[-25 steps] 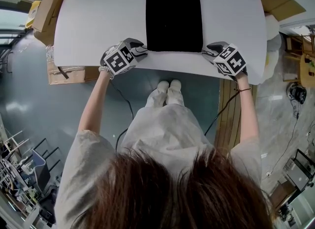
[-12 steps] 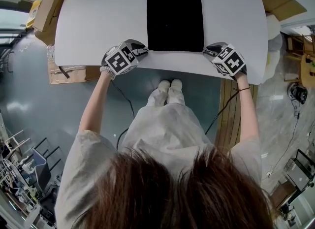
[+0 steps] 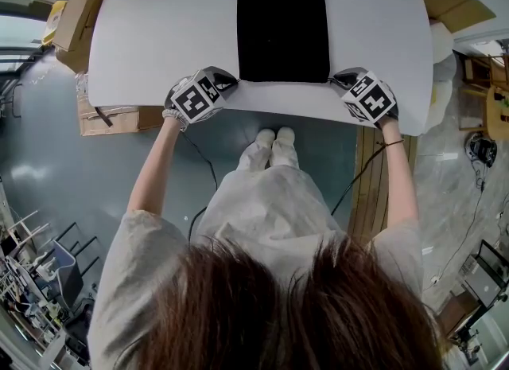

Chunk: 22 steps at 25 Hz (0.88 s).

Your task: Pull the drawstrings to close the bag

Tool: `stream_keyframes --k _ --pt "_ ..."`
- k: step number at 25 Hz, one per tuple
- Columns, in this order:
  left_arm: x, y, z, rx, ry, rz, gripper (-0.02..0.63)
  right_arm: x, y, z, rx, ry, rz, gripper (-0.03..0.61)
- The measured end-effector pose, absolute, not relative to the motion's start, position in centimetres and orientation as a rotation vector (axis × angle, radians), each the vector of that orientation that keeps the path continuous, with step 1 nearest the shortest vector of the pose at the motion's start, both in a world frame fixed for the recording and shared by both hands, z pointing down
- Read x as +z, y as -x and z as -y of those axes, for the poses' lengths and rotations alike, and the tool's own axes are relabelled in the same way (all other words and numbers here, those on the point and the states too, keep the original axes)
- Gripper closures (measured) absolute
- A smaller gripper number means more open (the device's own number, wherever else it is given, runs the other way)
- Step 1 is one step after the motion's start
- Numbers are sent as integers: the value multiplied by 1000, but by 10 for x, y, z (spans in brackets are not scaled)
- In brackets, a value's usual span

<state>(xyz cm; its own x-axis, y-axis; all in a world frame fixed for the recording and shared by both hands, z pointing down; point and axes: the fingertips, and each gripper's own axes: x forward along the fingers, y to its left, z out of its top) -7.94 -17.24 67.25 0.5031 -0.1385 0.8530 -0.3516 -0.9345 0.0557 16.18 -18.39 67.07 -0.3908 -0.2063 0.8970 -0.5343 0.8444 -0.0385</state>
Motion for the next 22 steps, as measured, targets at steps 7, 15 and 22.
stream_keyframes --k 7,15,22 --pt "676 80 173 1416 -2530 423 607 670 -158 186 376 -543 1966 518" --pt "678 84 176 1324 -2452 595 611 670 -161 185 339 -587 1958 566" --pt "674 89 183 1325 -2436 694 612 655 -166 189 293 -629 1970 566"
